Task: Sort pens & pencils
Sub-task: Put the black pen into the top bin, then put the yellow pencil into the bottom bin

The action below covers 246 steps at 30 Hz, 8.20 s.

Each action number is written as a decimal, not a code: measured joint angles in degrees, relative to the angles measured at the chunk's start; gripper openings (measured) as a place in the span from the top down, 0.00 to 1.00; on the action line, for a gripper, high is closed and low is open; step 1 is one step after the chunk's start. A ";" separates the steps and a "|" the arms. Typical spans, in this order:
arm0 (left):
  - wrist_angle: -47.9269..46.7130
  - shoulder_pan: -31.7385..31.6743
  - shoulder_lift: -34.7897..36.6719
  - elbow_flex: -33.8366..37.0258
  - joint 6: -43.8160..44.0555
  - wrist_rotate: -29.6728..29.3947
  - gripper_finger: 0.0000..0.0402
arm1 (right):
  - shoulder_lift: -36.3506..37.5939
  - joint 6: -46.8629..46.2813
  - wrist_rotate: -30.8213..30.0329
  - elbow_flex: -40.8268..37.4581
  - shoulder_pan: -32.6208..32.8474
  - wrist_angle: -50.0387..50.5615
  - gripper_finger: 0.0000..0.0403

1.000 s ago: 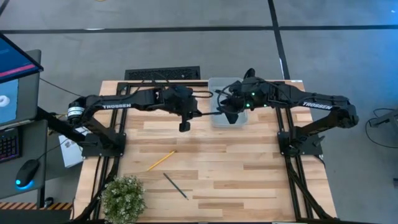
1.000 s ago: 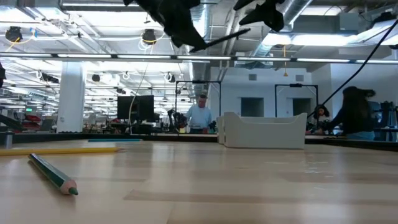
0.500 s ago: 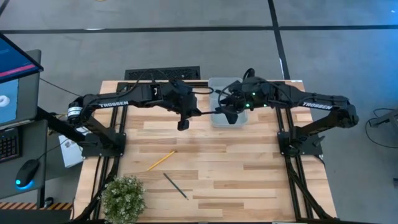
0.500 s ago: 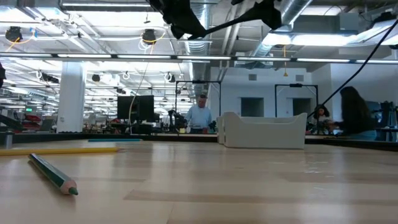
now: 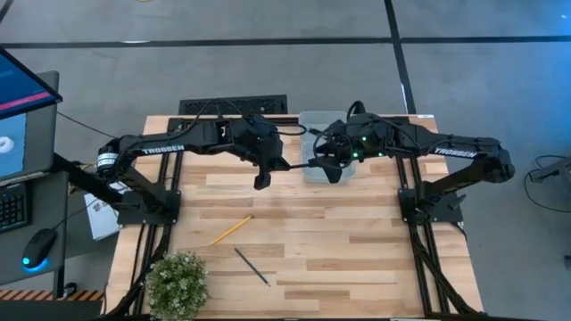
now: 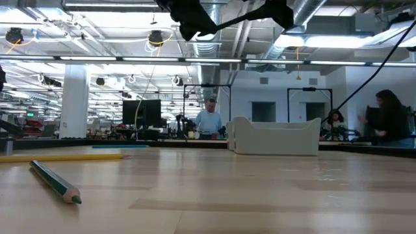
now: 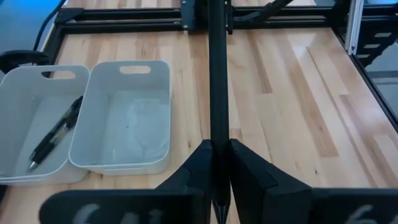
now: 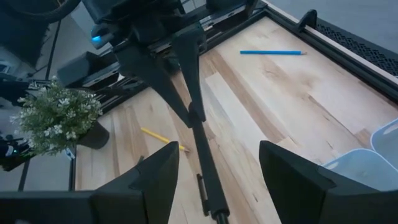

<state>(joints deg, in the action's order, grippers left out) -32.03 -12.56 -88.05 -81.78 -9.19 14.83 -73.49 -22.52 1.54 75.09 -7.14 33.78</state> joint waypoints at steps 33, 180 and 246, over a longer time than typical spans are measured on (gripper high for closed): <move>4.54 -0.23 -0.02 -5.85 -0.64 -2.06 0.92 | -0.04 -1.03 -0.04 0.00 0.00 0.04 0.39; -13.94 -0.52 7.30 -3.23 0.06 -19.15 0.65 | -25.89 3.95 25.47 -9.84 -41.29 -9.41 0.85; -47.91 9.02 4.76 -3.23 12.22 -15.15 0.58 | -3.65 3.62 21.95 -5.40 -19.58 -9.43 0.62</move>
<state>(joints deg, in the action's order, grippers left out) -79.94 -3.54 -83.29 -85.01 3.03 -0.32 -77.14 -18.90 23.49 69.69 -26.72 24.35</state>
